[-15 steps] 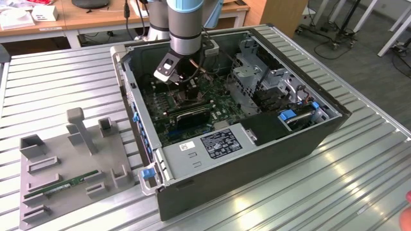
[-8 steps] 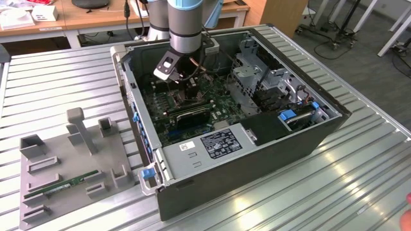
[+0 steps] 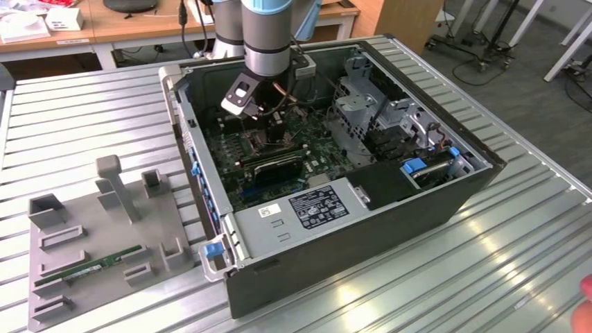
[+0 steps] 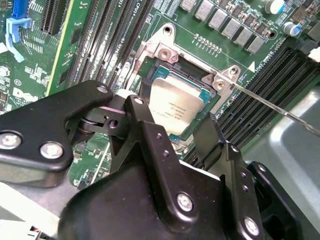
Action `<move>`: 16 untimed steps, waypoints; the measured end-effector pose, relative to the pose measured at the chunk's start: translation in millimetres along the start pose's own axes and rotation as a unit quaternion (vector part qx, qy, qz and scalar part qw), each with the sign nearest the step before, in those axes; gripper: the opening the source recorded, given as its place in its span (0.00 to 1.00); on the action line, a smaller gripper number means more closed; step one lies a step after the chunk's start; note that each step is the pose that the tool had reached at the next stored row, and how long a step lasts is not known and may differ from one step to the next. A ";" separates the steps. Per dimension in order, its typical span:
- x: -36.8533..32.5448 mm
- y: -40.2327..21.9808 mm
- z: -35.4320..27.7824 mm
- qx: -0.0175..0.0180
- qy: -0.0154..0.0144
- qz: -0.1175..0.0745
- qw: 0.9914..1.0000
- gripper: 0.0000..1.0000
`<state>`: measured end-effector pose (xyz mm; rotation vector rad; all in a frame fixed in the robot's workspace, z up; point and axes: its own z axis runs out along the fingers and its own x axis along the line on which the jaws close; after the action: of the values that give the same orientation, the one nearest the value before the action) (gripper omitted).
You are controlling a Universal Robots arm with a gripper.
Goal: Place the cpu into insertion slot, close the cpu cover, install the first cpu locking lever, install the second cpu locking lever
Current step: 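Place the cpu into insertion slot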
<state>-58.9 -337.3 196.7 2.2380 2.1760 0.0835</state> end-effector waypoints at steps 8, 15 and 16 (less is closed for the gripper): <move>0.1 0.1 -3.4 0.000 0.002 0.000 1.000 0.60; 0.1 0.1 -1.7 0.000 0.010 0.001 1.000 0.60; 0.1 0.1 -1.7 0.000 0.010 0.001 1.000 0.60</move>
<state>-58.9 -337.3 198.5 2.2480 2.1845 0.1051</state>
